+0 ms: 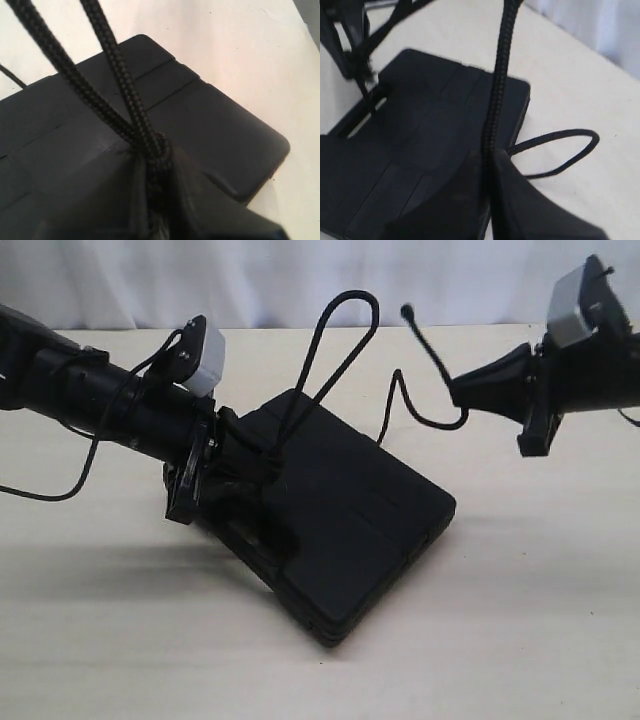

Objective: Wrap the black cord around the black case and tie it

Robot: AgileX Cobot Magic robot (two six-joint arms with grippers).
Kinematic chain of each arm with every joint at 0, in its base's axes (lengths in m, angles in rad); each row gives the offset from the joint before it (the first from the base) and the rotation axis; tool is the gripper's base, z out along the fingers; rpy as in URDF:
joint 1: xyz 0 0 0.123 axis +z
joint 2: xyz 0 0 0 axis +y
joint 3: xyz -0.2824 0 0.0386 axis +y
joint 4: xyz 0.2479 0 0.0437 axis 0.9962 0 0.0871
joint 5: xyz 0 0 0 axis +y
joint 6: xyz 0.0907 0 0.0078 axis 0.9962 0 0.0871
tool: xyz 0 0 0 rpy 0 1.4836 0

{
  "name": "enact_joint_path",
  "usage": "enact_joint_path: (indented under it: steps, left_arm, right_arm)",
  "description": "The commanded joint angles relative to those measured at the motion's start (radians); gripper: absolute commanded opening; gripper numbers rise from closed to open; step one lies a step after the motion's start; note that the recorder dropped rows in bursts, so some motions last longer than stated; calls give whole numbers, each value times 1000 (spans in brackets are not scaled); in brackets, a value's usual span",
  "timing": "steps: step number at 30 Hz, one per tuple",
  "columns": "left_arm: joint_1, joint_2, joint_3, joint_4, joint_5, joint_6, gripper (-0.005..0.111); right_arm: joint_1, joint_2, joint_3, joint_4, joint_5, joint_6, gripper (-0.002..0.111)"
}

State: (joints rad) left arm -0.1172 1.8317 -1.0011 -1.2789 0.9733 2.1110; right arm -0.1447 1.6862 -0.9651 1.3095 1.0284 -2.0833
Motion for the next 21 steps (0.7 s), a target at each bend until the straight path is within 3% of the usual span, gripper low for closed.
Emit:
enact_joint_path:
  steps: [1,7,16,21]
  left_arm:
    - [1,-3,-1,-8,57,32,0]
    - [1,25,-3,3,71,32,0]
    - [1,35,-27,42,148,32,0]
    - [64,35,-30,41,236,32,0]
  right_arm:
    - [105,-6,6,-116,-136,-36,4]
    - [203,-6,1,-111,-218,-36,4]
    - [206,-6,1,-62,-207,-36,4]
    - [206,-6,1,-62,-213,-36,4]
